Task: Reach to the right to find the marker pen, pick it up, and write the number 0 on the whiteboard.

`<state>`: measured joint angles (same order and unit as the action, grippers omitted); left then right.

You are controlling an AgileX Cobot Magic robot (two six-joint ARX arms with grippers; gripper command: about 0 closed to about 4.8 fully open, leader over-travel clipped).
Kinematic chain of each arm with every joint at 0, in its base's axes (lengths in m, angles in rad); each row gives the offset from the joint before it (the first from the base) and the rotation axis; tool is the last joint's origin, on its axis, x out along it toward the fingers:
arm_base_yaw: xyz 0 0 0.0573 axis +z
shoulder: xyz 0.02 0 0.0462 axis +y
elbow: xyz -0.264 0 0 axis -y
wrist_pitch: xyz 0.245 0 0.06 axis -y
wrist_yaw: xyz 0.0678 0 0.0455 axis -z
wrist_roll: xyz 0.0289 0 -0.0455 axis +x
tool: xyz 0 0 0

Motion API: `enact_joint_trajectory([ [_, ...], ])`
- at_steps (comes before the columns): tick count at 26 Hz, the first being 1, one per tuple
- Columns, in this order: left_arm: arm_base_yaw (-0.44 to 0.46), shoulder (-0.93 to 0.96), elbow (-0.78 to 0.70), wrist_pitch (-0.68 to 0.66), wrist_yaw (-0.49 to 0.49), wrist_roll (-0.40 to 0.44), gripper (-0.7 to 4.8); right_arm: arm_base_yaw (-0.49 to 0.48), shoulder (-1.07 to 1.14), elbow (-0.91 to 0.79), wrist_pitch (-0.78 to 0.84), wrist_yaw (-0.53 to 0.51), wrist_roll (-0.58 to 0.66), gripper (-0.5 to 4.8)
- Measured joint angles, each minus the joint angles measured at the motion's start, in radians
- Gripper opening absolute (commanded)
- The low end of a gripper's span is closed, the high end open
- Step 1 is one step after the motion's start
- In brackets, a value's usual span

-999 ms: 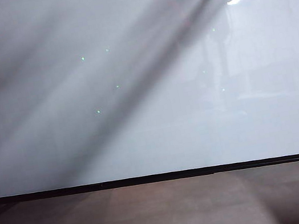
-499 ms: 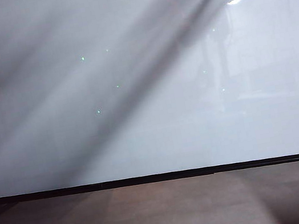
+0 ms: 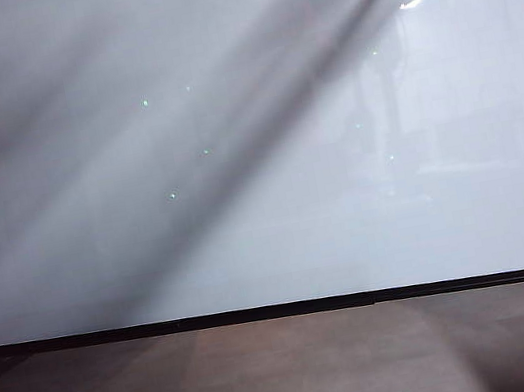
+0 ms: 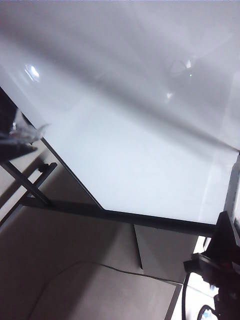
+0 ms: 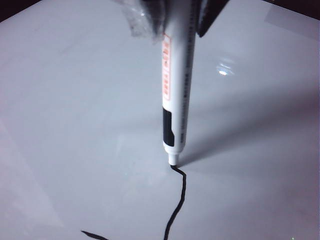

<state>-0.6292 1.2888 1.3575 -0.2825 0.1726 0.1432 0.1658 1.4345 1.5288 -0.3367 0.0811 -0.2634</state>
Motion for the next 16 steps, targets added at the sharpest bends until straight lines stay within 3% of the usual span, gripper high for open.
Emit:
enact_joint_trajectory([
  [16, 0.0, 0.0, 0.0, -0.002, 0.0, 0.0, -0.06, -0.022, -0.008, 0.0, -0.014, 0.028, 0.0, -0.02],
])
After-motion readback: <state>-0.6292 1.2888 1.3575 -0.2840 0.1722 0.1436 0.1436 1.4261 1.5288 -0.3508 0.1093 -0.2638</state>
